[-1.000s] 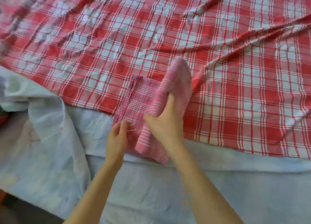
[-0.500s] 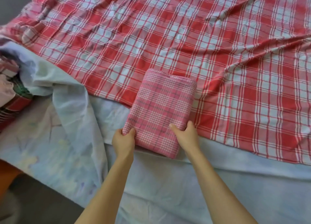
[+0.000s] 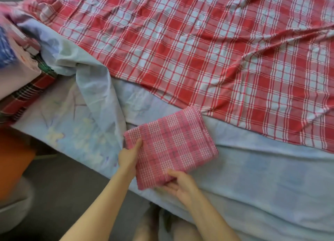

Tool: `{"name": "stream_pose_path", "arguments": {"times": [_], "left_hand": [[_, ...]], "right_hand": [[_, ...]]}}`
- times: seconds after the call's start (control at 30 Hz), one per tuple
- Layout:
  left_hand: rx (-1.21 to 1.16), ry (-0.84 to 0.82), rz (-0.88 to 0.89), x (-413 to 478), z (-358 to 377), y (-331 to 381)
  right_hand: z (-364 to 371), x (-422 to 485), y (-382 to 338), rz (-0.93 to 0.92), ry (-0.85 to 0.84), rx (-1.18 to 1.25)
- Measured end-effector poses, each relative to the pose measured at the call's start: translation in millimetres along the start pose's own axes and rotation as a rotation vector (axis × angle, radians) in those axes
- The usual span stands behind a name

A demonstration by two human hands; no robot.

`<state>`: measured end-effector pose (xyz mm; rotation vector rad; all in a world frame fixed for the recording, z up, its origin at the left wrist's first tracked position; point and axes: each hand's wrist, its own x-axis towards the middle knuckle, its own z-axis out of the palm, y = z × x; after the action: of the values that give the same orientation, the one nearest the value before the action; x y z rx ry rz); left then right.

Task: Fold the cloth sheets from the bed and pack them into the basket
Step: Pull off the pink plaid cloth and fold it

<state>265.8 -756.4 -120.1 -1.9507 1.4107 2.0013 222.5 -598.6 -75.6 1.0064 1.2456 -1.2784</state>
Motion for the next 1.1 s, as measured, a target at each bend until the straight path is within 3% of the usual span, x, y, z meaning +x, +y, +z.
{"name": "stream_pose_path", "arguments": {"times": [0.13, 0.27, 0.33, 0.43, 0.53, 0.67, 0.9, 1.1], "left_hand": [[0.053, 0.08, 0.074, -1, 5, 2], [0.253, 0.235, 0.177, -11, 14, 3], [0.251, 0.228, 0.216, -25, 12, 12], [0.201, 0.195, 0.283, -46, -9, 34], [0.167, 0.225, 0.373, -66, -50, 71], [0.135, 0.281, 0.469, -69, -127, 131], [0.09, 0.418, 0.588, -46, -282, 241], [0.267, 0.636, 0.602, 32, -420, 364]], "right_hand": [[-37, 22, -45, -0.293, 0.124, 0.197], [-50, 28, -78, -0.306, 0.203, 0.157], [-49, 13, -83, -0.348, 0.227, 0.139], [-38, -29, -88, -0.473, 0.247, -0.043], [-8, -76, -90, -0.599, 0.14, -0.264], [72, -117, -94, -0.695, -0.041, -0.474], [261, -143, -81, -0.802, -0.263, -0.624], [439, -135, -59, -0.83, -0.296, -0.656]]}}
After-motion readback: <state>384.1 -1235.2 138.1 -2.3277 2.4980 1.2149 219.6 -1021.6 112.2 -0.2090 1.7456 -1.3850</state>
